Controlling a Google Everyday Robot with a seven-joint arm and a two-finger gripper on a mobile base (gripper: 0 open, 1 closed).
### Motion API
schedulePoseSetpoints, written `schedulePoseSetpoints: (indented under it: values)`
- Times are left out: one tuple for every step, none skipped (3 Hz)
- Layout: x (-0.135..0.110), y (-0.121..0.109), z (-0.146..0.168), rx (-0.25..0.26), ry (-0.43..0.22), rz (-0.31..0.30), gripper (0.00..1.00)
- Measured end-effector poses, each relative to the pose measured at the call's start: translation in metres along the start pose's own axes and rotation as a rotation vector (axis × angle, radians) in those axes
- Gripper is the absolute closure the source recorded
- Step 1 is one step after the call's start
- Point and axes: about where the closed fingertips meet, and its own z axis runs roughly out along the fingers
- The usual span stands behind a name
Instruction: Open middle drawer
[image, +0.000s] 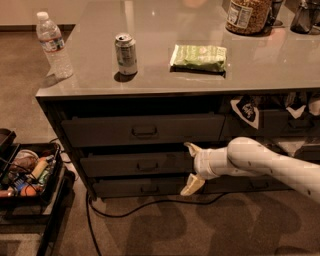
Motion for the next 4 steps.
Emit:
schedulePoseSetpoints:
  values:
    - [0.004,0.001,0.01,-0.021,-0.012,0.012,0.0]
    - [0.011,0.006,0.038,-0.075,-0.054,0.012,0.0]
    - [0.02,0.014,0.061,-0.109,-0.093,0.023,0.0]
    - [0.026,0.019,0.077,-0.119,-0.117,0.03,0.0]
